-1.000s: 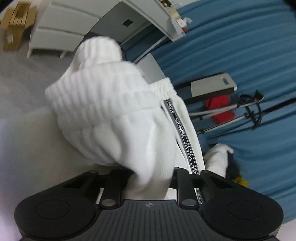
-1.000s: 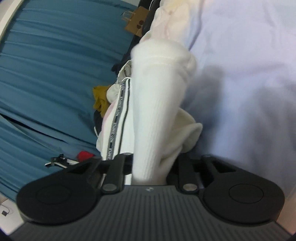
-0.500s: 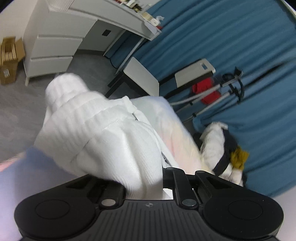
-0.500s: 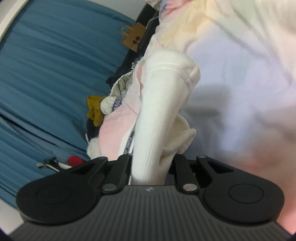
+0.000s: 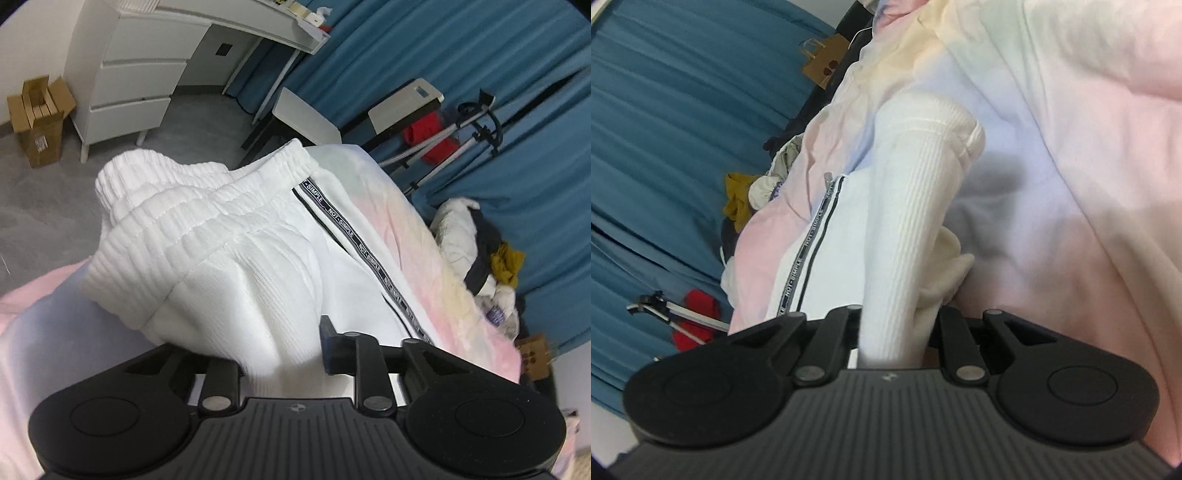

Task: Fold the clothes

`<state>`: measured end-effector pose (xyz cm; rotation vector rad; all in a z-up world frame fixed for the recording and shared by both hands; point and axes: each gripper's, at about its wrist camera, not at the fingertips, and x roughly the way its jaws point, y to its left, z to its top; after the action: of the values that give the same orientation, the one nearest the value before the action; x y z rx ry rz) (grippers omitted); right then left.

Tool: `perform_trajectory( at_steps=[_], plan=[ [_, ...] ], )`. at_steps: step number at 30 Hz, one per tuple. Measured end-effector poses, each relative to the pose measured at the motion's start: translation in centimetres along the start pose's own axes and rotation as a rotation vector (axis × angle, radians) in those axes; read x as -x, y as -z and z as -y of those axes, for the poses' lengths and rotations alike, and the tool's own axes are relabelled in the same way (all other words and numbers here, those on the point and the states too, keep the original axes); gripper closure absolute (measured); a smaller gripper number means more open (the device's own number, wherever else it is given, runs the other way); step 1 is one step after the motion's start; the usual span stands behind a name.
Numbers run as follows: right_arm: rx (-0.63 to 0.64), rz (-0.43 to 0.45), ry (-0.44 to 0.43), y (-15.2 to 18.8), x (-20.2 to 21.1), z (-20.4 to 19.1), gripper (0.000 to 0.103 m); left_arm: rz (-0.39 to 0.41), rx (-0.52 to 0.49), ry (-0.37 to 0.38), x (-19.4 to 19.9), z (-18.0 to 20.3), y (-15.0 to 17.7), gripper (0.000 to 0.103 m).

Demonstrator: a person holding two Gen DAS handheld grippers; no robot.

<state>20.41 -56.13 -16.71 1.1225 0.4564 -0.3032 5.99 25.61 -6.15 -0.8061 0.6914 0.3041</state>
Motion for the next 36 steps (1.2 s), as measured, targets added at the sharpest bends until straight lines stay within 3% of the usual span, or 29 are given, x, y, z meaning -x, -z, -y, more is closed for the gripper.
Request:
perform_trajectory(
  at_steps=[2,8,14,19,27,33,36],
  plan=[
    [-0.005,0.003,-0.003,0.2,0.2,0.0,0.089,-0.013,-0.04,-0.001,0.7,0.7,0.4,0.045],
    [-0.031,0.008,-0.018,0.1,0.5,-0.1,0.089,0.031,-0.165,-0.038,4.8,2.1,2.4,0.031],
    [-0.007,0.019,-0.022,-0.1,0.6,-0.4,0.089,0.114,-0.338,-0.003,6.8,6.5,5.4,0.028],
    [-0.026,0.015,-0.034,-0.2,0.3,-0.3,0.089,0.101,-0.455,0.082,3.6,12.4,9.2,0.027],
    [-0.135,0.003,-0.097,-0.8,0.1,0.3,0.084,0.065,-0.629,0.121,-4.1,18.3,15.9,0.028],
    [-0.229,-0.029,-0.092,-1.5,-0.8,0.8,0.078,0.038,-0.759,0.15,-9.9,22.8,21.0,0.028],
    [-0.251,-0.051,-0.108,-2.0,-0.8,0.9,0.078,0.035,-0.788,0.152,-11.0,23.0,21.9,0.028]
  ],
)
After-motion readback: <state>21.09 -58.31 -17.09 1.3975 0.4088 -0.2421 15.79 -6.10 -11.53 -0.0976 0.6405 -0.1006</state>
